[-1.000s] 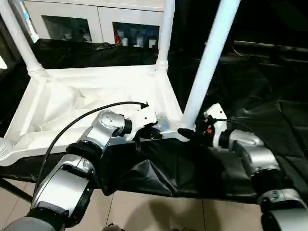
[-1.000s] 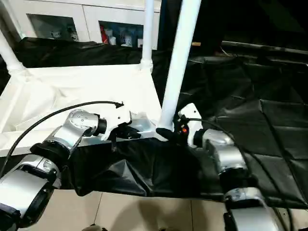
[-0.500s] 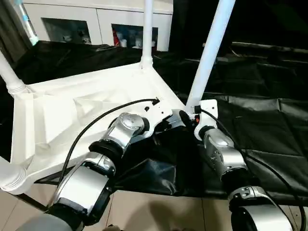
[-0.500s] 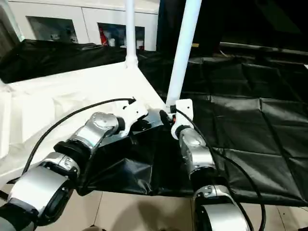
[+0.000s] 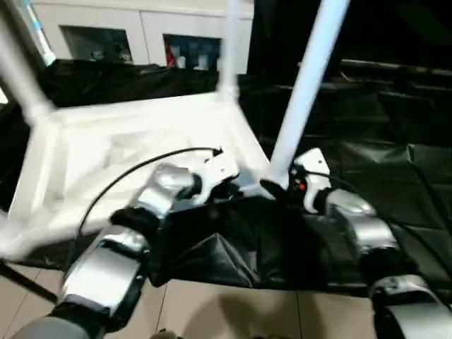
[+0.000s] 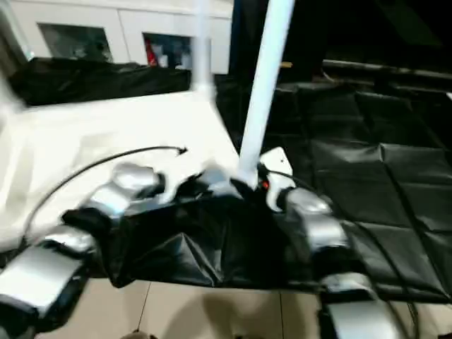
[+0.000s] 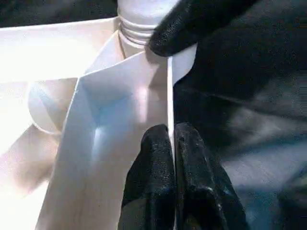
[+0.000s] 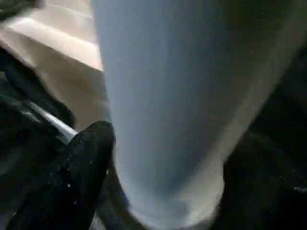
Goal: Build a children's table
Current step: Rotate leg to tighten
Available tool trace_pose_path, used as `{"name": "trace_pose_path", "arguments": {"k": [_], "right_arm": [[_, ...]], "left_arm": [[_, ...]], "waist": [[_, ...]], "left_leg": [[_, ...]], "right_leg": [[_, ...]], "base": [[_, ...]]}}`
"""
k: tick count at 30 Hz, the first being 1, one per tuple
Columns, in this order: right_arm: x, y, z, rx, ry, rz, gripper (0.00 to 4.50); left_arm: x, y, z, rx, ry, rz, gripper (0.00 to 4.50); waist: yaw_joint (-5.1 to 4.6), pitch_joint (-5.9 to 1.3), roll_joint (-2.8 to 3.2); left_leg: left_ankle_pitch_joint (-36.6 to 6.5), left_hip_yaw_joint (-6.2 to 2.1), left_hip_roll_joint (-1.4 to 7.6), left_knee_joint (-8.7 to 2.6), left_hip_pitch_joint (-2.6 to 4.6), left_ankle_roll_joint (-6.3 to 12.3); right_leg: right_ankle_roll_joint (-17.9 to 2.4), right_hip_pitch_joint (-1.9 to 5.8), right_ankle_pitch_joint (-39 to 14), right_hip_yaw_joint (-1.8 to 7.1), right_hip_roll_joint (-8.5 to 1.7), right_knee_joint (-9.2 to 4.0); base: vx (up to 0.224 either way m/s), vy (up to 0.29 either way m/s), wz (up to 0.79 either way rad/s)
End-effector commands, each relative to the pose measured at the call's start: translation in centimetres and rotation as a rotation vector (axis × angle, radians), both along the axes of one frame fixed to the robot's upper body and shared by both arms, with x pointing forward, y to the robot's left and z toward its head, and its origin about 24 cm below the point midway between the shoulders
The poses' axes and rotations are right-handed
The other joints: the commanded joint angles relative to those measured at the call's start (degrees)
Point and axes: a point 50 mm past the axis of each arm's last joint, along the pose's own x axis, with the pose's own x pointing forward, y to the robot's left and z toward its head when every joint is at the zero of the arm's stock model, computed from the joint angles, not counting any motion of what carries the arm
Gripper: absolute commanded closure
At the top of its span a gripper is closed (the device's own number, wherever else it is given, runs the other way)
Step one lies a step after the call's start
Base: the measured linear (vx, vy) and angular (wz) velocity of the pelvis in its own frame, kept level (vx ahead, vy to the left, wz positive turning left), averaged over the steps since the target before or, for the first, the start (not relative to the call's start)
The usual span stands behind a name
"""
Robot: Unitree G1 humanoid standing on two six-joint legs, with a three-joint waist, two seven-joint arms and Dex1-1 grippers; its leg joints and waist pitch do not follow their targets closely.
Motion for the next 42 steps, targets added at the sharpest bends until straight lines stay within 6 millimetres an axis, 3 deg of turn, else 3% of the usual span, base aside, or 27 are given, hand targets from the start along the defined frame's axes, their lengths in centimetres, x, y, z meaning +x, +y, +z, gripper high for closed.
{"name": "trace_pose_path", "arguments": {"k": [1,7,10,11,17,23,25,30,31,33,35,36,37,39,40,42], "right_arm": [[-0.1,-0.5,0.6,0.012,-0.004,0.047,0.72],[-0.6,-0.6,0.9,0.023,0.022,0.151,0.72],[-0.8,-0.3,0.5,0.01,0.035,0.173,1.08],[-1.0,-0.2,0.3,0.004,0.041,0.185,1.14],[-1.4,0.1,-0.1,0.006,0.06,0.206,1.69],[-1.6,0.4,-1.0,0.038,0.092,0.133,1.75],[-1.5,1.0,-1.7,0.101,0.101,0.007,1.76],[-1.2,2.2,-3.0,0.117,0.135,-0.205,1.76],[-0.7,2.6,-3.7,0.094,0.158,-0.366,1.77],[-0.3,2.9,-4.3,0.086,0.195,-0.524,1.77],[0.2,3.9,-4.0,0.053,0.168,-0.559,1.77],[0.3,4.2,-3.8,0.04,0.15,-0.553,1.77],[0.4,4.4,-3.7,0.026,0.133,-0.544,1.77],[0.5,5.3,-3.2,0.005,0.092,-0.478,1.77],[0.5,5.8,-2.8,0.02,0.073,-0.433,1.21],[0.7,5.9,-2.5,0.03,0.052,-0.412,1.07]], "left_arm": [[-1.2,0.2,-1.5,0.016,0.071,-0.059,4.5],[-1.4,1.3,-1.2,0.01,0.092,-0.098,4.5],[-1.3,1.4,-1.3,0.017,0.09,-0.091,4.5],[-1.3,1.4,-1.4,0.019,0.089,-0.089,4.5],[-1.3,1.4,-1.5,0.025,0.082,-0.07,4.5],[-0.9,1.3,-1.5,0.026,0.068,-0.01,4.5],[-0.4,0.4,-1.3,0.004,0.046,0.05,4.5],[0.4,-1.5,-1.2,-0.015,0.003,0.184,4.5],[0.6,-3.0,-1.3,-0.025,-0.012,0.265,4.5],[0.4,-4.8,-1.4,-0.03,-0.019,0.298,4.5],[-0.3,-6.6,-1.7,-0.028,-0.013,0.255,4.5],[-0.4,-7.0,-1.7,-0.026,-0.012,0.242,4.5],[-0.5,-7.2,-1.7,-0.026,-0.014,0.233,4.5],[-0.8,-7.7,-1.7,-0.024,-0.02,0.196,4.5],[-0.9,-7.8,-1.8,-0.019,-0.023,0.179,4.5],[-0.7,-7.3,-1.9,-0.01,-0.025,0.187,4.5]], "waist": [[0.24,-3.07,-0.35],[0.74,-3.13,-0.52],[0.98,-3.11,-0.51],[0.98,-3.13,-0.89],[1.14,-3.1,-0.78],[1.16,-2.97,-0.79],[0.96,-2.83,-0.87],[0.73,-2.77,-0.88],[0.65,-2.75,-0.82],[0.26,-2.73,-0.75],[0.17,-2.65,-0.74],[0.22,-2.7,-0.08],[0.12,-2.79,-0.5],[0.21,-2.86,-0.46],[0.22,-2.89,-0.54],[0.22,-2.91,-0.5]], "left_leg": [[-9.58,0.25,1.47,-3.11,0.05,5.79],[-8.85,0.52,1.45,-2.88,0.09,6.02],[-9.09,0.52,1.46,-2.94,0.15,5.45],[-9.05,0.53,1.41,-2.93,0.11,5.28],[-8.79,0.52,1.36,-2.93,0.1,5.22],[-9.69,0.49,1.32,-3.08,0.18,4.64],[-11.52,0.33,1.25,-3.33,0.25,3.52],[-12.44,0.2,1.13,-3.58,0.52,2.02],[-12.76,0.2,1.11,-3.61,0.56,1.77],[-13.89,0.09,0.99,-3.72,0.79,0.66],[-14.35,0.12,0.96,-3.74,0.73,0.98],[-14.56,0.08,0.9,-3.71,0.75,1.0],[-14.68,0.17,0.84,-3.66,0.64,1.41],[-14.54,0.22,0.8,-3.63,0.64,2.06],[-14.22,0.14,0.81,-3.69,0.44,2.43],[-14.09,0.15,0.82,-3.66,0.37,2.72]], "right_leg": [[-14.55,3.16,-6.25,2.23,-3.27,-3.51],[-15.29,3.19,-5.15,2.2,-3.38,-3.26],[-14.81,3.1,-6.3,2.23,-3.43,-3.36],[-14.47,3.15,-6.67,2.23,-3.41,-3.38],[-13.92,3.1,-7.49,2.26,-3.43,-3.44],[-13.14,2.98,-9.75,2.3,-3.46,-3.73],[-11.82,2.84,-14.3,2.37,-3.62,-4.23],[-10.37,2.5,-16.99,2.5,-3.53,-4.59],[-10.07,2.43,-17.61,2.5,-3.5,-4.67],[-9.69,2.22,-19.91,2.42,-3.52,-4.93],[-9.43,2.13,-19.93,2.41,-3.51,-5.15],[-9.36,2.15,-19.54,2.42,-3.48,-5.14],[-9.19,2.23,-18.4,2.42,-3.38,-5.2],[-9.2,2.29,-16.93,2.42,-3.3,-5.12],[-9.22,2.51,-16.44,2.38,-3.37,-4.99],[-9.3,2.54,-16.2,2.33,-3.38,-4.98]], "base": [[0.0,0.0,0.0],[0.0,0.0,0.0],[0.0,0.0,0.0],[0.0,0.0,0.0],[0.0,0.0,0.0],[0.0,0.0,0.0],[0.0,0.0,0.0],[0.0,0.0,0.0],[0.0,0.0,0.0],[0.0,0.0,0.0],[0.0,0.0,0.0],[0.0,0.0,0.0],[0.0,0.0,0.0],[0.0,0.0,0.0],[0.0,0.0,0.0],[0.0,0.0,0.0]]}}
